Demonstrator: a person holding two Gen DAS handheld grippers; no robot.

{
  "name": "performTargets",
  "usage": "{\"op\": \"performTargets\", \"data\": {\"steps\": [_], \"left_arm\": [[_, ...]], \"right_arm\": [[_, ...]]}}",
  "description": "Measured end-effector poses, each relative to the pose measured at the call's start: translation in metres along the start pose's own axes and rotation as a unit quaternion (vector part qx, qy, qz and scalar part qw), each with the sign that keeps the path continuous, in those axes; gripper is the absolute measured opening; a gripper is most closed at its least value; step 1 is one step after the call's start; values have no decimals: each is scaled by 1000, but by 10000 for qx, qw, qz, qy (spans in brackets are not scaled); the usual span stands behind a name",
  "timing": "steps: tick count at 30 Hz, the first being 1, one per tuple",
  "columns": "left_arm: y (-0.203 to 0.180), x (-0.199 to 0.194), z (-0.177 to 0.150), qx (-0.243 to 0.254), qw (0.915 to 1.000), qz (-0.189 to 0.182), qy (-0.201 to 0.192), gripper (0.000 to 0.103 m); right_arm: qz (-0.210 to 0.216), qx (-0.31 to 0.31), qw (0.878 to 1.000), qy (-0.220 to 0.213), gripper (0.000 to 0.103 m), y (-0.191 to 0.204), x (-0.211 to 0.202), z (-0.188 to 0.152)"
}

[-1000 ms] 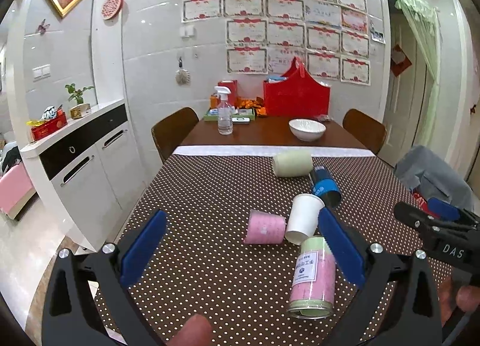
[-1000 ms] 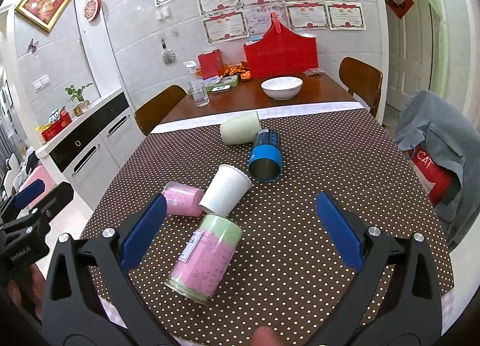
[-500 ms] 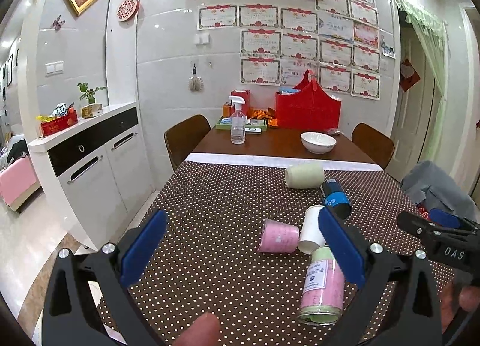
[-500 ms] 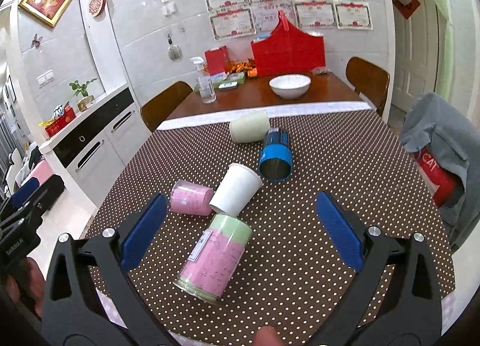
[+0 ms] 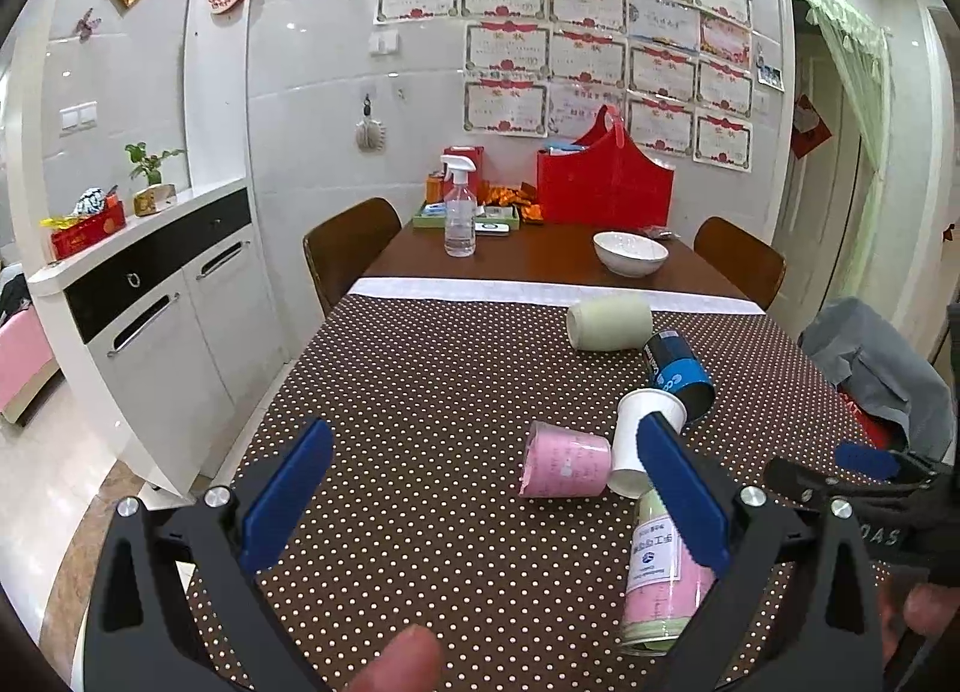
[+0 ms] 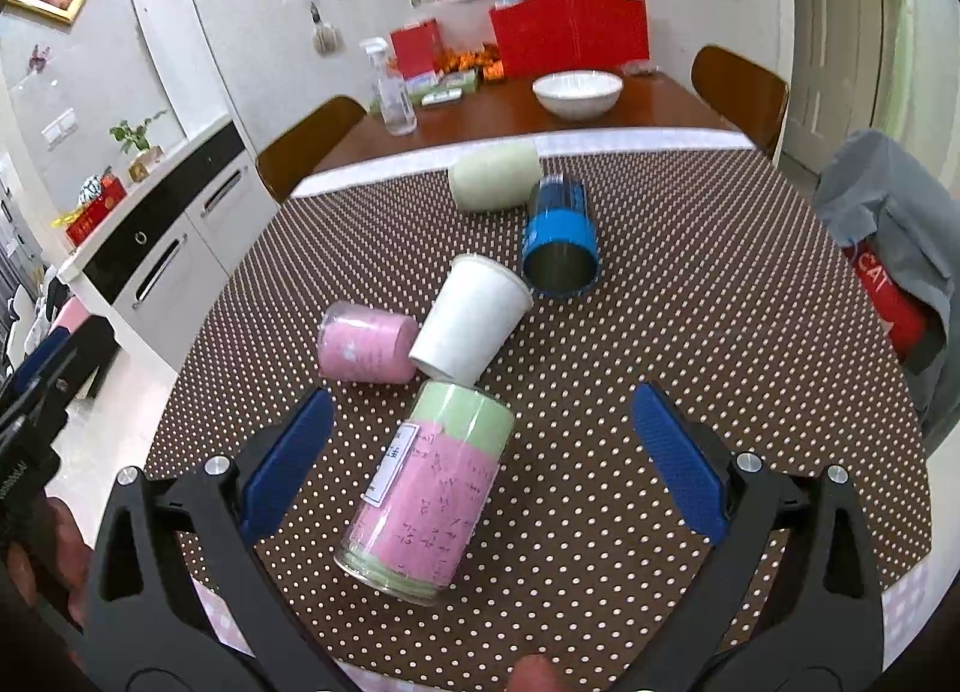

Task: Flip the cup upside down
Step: 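Move the right tool to the standing jar and close on its body, then lift the jar with the right tool, turn it over, lower it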

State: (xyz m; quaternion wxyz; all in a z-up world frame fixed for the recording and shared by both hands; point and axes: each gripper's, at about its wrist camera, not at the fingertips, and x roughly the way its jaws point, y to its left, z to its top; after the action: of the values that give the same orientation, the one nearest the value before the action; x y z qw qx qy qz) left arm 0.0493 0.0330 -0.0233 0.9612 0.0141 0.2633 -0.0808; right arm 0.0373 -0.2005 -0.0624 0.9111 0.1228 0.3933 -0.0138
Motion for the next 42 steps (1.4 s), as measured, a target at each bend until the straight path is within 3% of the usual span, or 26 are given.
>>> {"op": "performTargets", "data": {"steps": [10, 19, 21, 24, 29, 42], "left_arm": [[1, 32, -6, 86, 9994, -234, 259, 99], [6, 55, -19, 21, 9980, -281, 570, 99], [6, 58, -21, 24, 9977, -283, 614, 99], [6, 60, -23, 14, 9974, -284, 661, 99], [3, 62, -26, 27, 9970, -265, 730, 99], [-15, 52, -21, 131, 9972, -257, 690, 99]], "right_arm": [[13, 308, 9945, 1006, 98, -5, 58, -8], [380, 838, 9789, 1827, 94, -10, 104, -12], [484, 1033, 9733, 1990, 90, -13, 113, -13], [793, 1257, 9651, 2155, 75, -15, 124, -14], [927, 1093, 9668, 2114, 72, -8, 123, -15], [1353, 1244, 9769, 1091, 70, -32, 75, -4]]}}
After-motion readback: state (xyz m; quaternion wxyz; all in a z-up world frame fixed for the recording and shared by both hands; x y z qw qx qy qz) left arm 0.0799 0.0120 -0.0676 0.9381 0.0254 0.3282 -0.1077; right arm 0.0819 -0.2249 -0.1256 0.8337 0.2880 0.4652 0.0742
